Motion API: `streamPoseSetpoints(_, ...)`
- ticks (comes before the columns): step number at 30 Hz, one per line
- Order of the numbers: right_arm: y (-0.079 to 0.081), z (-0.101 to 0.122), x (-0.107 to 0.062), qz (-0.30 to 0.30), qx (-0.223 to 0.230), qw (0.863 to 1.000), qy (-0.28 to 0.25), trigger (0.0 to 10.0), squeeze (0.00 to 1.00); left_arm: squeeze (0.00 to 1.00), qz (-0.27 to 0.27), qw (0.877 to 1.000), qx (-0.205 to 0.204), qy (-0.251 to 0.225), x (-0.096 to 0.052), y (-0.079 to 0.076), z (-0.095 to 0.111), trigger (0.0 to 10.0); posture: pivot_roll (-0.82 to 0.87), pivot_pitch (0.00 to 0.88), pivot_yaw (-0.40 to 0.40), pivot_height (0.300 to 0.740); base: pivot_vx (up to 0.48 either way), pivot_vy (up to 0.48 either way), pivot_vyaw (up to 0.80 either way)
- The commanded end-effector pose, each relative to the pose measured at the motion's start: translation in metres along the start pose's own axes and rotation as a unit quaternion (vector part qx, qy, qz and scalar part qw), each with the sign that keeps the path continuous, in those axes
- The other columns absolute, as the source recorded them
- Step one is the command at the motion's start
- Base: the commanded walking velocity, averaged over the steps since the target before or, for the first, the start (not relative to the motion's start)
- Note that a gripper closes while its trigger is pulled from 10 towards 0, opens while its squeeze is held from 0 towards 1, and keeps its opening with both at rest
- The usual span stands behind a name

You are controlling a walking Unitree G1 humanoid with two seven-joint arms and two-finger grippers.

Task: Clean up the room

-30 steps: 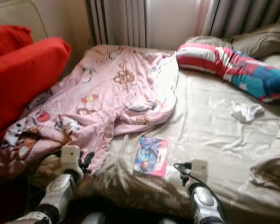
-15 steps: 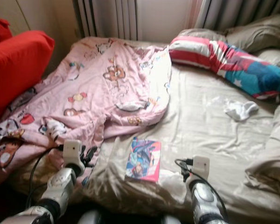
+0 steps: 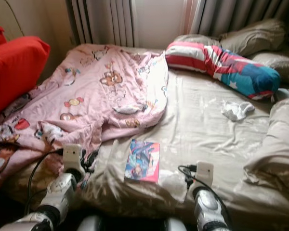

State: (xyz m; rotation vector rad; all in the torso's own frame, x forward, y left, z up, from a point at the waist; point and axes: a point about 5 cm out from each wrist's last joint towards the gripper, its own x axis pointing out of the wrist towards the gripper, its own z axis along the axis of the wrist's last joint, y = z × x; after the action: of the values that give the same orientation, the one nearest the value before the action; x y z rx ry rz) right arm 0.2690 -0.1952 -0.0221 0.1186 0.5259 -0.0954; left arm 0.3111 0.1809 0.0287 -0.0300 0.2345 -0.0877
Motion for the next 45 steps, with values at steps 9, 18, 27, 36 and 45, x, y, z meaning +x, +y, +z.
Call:
streamPoseSetpoints(9, 0.004, -0.006, -0.001, 0.019, 0.038, 0.999, 0.016, 10.0, 0.00, 0.00, -0.004, 1.000, 0.004, 0.002, 0.001, -0.001, 0.001, 10.0, 0.00, 0.000, -0.029, 0.585, 0.000, 0.000, 0.00)
streamPoseSetpoints(18, 0.006, -0.008, -0.001, 0.036, 0.045, 0.998, 0.025, 10.0, 1.00, 0.00, -0.012, 1.000, 0.008, -0.011, 0.007, -0.005, 0.012, 10.0, 0.01, 0.000, -0.020, 0.585, 0.000, 0.000, 0.00)
streamPoseSetpoints(27, 0.008, -0.007, -0.003, 0.070, -0.019, 0.997, 0.004, 10.0, 0.31, 0.00, -0.021, 0.999, 0.016, -0.033, 0.020, -0.006, 0.036, 10.0, 0.00, 0.039, -0.003, 0.585, 0.000, 0.000, 0.00)
streamPoseSetpoints(36, 0.005, -0.016, -0.010, 0.082, -0.029, 0.996, 0.001, 10.0, 0.00, 0.00, -0.021, 0.998, 0.011, -0.056, 0.021, -0.009, 0.043, 10.0, 0.02, 0.085, -0.020, 0.585, 0.000, 0.000, 0.00)
streamPoseSetpoints(45, -0.004, -0.036, -0.024, 0.085, -0.020, 0.996, -0.012, 10.0, 0.00, 0.00, -0.017, 0.997, 0.007, -0.074, 0.012, -0.007, 0.035, 10.0, 0.05, 0.133, -0.041, 0.585, 0.000, 0.000, 0.00)
